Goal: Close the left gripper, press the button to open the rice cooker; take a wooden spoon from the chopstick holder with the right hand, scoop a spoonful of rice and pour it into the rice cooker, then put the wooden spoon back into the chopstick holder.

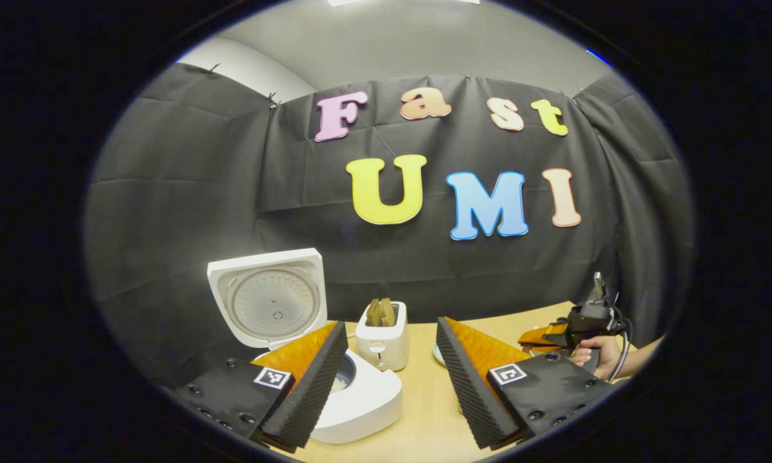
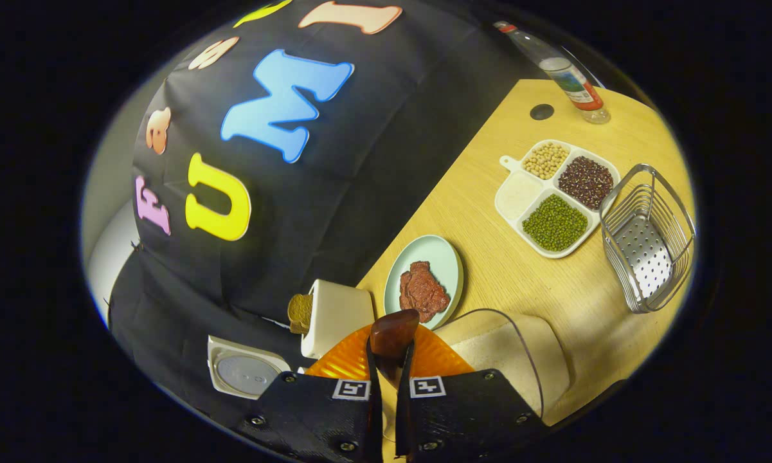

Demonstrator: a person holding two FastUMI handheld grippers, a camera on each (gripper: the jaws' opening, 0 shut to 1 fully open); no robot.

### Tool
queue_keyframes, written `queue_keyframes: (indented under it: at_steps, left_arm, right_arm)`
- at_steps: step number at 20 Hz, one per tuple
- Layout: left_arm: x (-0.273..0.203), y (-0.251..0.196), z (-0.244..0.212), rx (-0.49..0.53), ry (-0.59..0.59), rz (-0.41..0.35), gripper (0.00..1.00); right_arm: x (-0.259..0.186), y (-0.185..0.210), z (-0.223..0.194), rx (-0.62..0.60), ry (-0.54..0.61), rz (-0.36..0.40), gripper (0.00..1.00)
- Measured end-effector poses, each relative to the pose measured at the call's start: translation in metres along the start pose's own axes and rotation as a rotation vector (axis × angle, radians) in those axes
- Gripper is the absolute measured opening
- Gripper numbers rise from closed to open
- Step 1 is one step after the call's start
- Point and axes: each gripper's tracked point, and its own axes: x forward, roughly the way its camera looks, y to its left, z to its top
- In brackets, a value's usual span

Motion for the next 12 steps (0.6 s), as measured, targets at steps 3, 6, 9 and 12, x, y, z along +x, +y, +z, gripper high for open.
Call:
queue_keyframes:
  at_steps: [3,6,9,12]
  left_arm:
    - [0.001,-0.002,-0.003,-0.009,0.001,-0.004,0.96]
    - [0.004,-0.004,-0.005,-0.009,-0.002,-0.015,1.00]
    - [0.007,-0.003,-0.015,0.002,-0.002,-0.024,0.96]
    - [0.003,0.008,-0.028,-0.005,0.015,-0.019,0.96]
  right_arm:
    - [-0.010,0.017,0.019,0.089,-0.025,0.066,0.08]
    - [-0.017,0.042,0.024,0.121,-0.035,0.131,0.08]
    - [-0.021,0.069,0.018,0.115,-0.014,0.180,0.08]
    - [-0.020,0.096,0.007,0.143,0.006,0.231,0.08]
